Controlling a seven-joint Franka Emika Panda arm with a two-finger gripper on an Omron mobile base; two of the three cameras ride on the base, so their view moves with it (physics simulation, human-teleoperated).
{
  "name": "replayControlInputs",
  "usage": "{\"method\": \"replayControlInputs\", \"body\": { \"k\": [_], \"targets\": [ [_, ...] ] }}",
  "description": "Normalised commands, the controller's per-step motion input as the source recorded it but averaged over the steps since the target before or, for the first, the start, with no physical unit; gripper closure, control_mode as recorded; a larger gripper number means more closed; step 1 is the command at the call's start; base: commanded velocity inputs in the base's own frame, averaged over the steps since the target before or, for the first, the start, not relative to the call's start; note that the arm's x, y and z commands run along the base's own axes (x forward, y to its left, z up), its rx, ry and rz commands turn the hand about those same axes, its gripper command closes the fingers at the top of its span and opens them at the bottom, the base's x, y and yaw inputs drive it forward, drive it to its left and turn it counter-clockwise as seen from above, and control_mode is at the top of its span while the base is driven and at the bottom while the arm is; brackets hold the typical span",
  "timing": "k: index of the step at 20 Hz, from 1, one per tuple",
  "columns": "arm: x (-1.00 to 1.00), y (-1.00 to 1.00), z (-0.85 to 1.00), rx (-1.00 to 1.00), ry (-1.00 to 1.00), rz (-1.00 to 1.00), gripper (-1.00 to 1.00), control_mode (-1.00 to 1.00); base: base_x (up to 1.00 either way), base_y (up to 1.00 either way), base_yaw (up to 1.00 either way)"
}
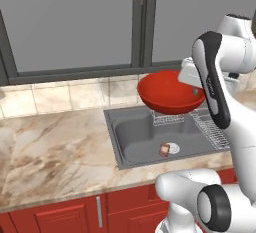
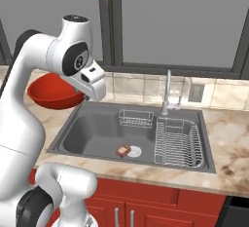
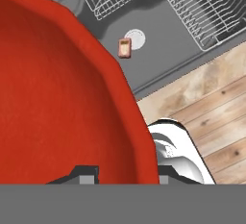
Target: Pick the bowl and tupperware and place them in the sink. Then turn on the water.
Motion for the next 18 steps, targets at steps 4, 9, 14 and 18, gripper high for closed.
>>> {"method": "replayControlInputs", "body": {
  "k": [4, 9, 14, 18],
  "targets": [
    [0.0, 0.0, 0.0, 0.0, 0.0, 0.0, 1.0, -1.0, 0.08, 0.0, 0.0],
    [-0.01, 0.0, 0.0, 0.0, 0.0, 0.0, 1.0, -1.0, 0.0, 0.0, 0.0],
    [-0.04, 0.0, -0.17, 0.0, 0.0, 0.0, 1.0, -1.0, 0.0, 0.0, 0.0],
    [0.0, 0.0, -0.72, 0.0, 0.0, 0.0, 1.0, -1.0, 0.0, 0.0, 0.0]
  ]
}}
